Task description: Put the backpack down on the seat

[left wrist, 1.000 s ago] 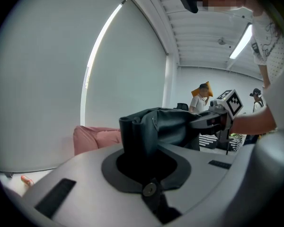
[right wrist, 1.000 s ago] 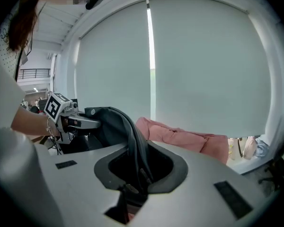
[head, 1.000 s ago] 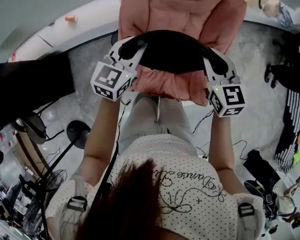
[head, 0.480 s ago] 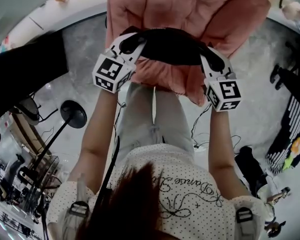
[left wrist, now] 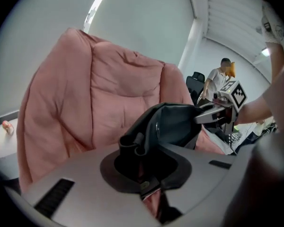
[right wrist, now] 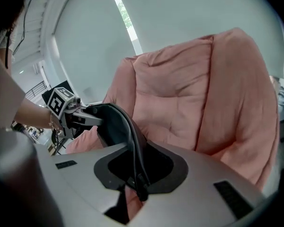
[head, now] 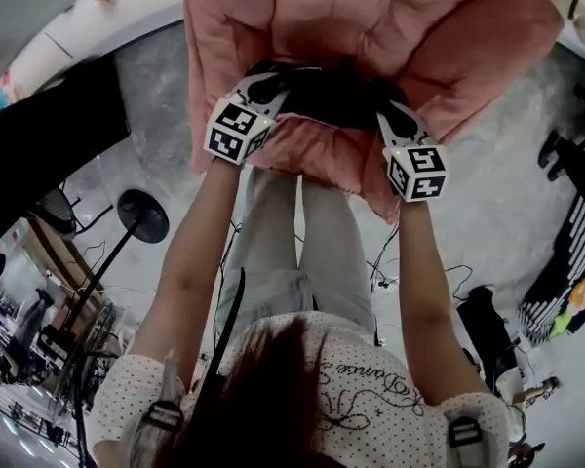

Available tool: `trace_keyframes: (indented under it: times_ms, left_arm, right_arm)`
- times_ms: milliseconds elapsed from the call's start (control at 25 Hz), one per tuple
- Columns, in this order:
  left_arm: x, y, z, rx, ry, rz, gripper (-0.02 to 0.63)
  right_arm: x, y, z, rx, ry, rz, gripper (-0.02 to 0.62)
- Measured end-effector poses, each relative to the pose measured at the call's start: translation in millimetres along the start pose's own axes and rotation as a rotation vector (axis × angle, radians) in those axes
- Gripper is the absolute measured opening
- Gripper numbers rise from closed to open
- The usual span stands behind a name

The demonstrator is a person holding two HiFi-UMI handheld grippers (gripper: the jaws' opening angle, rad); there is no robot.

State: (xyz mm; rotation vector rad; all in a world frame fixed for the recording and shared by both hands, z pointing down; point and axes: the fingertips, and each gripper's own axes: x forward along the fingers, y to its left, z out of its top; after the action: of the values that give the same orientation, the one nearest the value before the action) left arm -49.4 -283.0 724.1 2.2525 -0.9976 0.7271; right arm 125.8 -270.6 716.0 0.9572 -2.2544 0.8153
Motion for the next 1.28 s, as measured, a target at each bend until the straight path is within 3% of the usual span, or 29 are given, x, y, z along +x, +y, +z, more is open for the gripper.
trace_keyframes:
  times_ms: [240,400,560,600,680,720,920,1160,1280]
  left_arm:
    - [40.3,18.1,-53.9,-0.097,0.139,0.010,0.064]
    - [48.8,25.5,-62.5,-0.115,0.135,0.033,0.083]
    - [47.2,22.7,-60.0,-0.098,0.135,0.047,0.231]
    - [44.9,20.6,-59.9,-0.091,0.137,0.047,0.253]
    - [38.3,16.6,-60.3,-0.070,0.141,0.049,0.303]
    - [34.3,14.5,-60.3,-0.060,0.141,0.046,0.314]
    - [11.9,3.9,-55.8,-0.045,0.126,0.022,0.330]
    - [-22.7,-3.1,-28.2,-0.052,0.055,0.039,0.333]
    - [-45.6,0.8,-6.4,-0.047,-0.004,0.059,0.333]
  right_arm:
    - [40.6,-10.5,-48.2,0.051,0.107,0.006,0.072]
    - [53.7,-16.9,-55.0,0.086,0.117,0.018,0.083]
    - [51.4,-16.5,-56.6,0.101,0.141,0.032,0.112]
    - [49.9,-14.9,-58.3,0.106,0.147,0.038,0.134]
    - [46.7,-10.5,-62.4,0.118,0.165,0.055,0.286]
    - [44.8,-8.2,-64.1,0.115,0.177,0.061,0.311]
    - [32.4,4.3,-59.4,0.058,0.186,0.083,0.327]
    - [7.2,15.9,-16.4,0.057,0.089,0.080,0.325]
    - [-5.3,23.6,18.3,0.043,0.005,0.049,0.269]
